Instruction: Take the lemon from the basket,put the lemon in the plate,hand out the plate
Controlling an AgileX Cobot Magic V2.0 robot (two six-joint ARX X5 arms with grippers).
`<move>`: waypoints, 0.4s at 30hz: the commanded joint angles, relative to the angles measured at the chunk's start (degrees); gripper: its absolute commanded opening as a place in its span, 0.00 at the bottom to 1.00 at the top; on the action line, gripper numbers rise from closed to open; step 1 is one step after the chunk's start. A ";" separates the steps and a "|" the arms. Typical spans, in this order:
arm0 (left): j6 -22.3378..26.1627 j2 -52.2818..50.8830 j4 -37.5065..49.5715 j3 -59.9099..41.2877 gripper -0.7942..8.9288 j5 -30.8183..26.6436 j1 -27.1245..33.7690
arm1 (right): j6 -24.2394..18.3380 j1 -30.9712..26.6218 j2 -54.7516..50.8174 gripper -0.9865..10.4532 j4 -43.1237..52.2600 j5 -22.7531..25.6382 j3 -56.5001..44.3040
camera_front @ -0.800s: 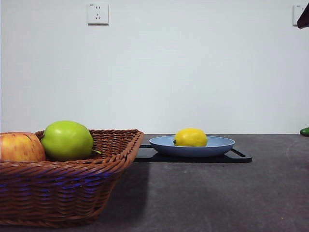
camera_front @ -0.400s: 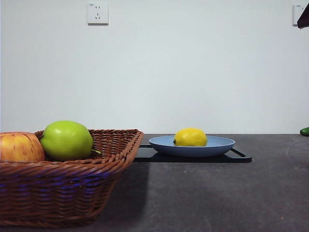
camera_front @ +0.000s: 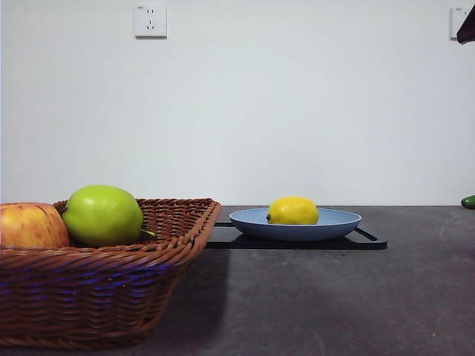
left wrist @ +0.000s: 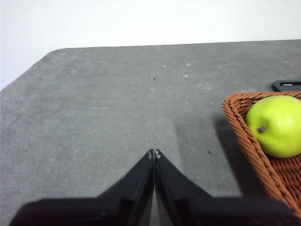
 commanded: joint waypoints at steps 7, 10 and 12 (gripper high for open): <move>-1.90 -0.11 0.52 -0.68 0.09 -0.22 0.22 | 0.35 0.39 0.24 0.09 0.46 0.17 0.33; -1.90 -0.11 0.52 -0.68 0.09 -0.24 0.22 | 0.35 0.39 0.24 0.09 0.46 0.20 0.33; -1.90 -0.11 0.52 -0.68 0.09 -0.24 0.22 | 0.35 0.39 0.24 0.09 0.46 0.20 0.33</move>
